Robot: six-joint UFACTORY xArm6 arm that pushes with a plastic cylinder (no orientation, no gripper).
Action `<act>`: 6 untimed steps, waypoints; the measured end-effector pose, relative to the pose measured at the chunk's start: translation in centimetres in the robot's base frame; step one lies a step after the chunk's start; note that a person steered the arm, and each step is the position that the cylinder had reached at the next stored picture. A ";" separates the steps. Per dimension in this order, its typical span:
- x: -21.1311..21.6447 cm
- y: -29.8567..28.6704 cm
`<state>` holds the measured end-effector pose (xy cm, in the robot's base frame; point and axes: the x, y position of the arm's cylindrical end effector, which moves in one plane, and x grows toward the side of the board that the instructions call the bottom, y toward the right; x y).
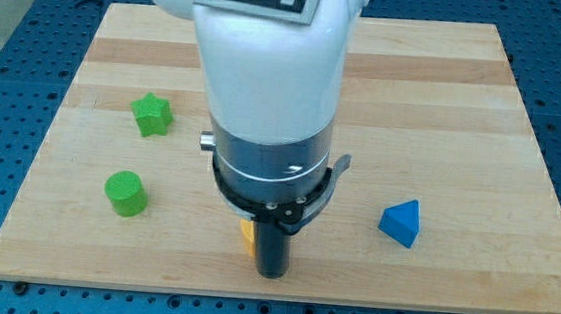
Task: Push your arm closer to the red star
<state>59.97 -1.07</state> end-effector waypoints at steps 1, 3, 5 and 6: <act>-1.0 3.3; -9.2 4.7; -12.8 3.8; -14.1 3.7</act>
